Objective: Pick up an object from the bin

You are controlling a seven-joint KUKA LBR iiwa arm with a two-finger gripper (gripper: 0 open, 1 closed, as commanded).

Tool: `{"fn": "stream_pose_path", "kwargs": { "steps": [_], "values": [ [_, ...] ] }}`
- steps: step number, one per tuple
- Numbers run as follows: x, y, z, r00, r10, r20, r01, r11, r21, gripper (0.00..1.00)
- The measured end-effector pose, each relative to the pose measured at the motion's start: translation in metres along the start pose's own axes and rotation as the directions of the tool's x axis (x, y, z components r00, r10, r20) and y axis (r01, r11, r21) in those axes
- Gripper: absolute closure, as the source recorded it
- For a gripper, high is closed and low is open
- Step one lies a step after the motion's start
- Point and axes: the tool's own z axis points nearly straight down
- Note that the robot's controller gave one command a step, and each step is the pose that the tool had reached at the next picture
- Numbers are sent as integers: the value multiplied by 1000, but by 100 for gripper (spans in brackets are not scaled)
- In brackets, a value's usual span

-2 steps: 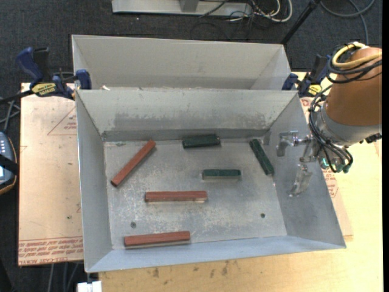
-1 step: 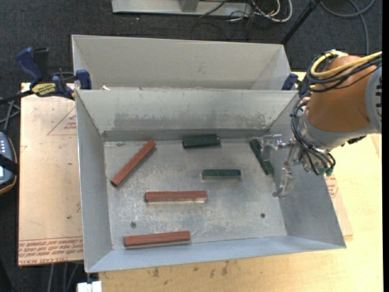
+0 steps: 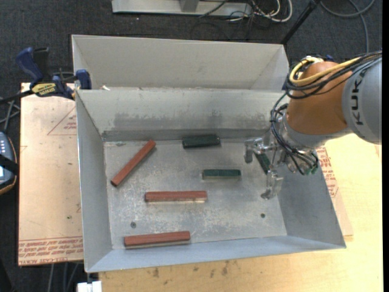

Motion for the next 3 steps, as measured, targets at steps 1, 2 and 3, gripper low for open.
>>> {"fn": "stream_pose_path", "kwargs": {
  "steps": [1, 2, 3],
  "values": [
    [-29, 34, 55, 987, 160, 0, -160, 987, -1, 100],
    [-29, 34, 55, 987, 160, 0, -160, 987, -1, 100],
    [-58, 36, 55, 994, 105, -1, -105, 994, 1, 100]
  ]
}}
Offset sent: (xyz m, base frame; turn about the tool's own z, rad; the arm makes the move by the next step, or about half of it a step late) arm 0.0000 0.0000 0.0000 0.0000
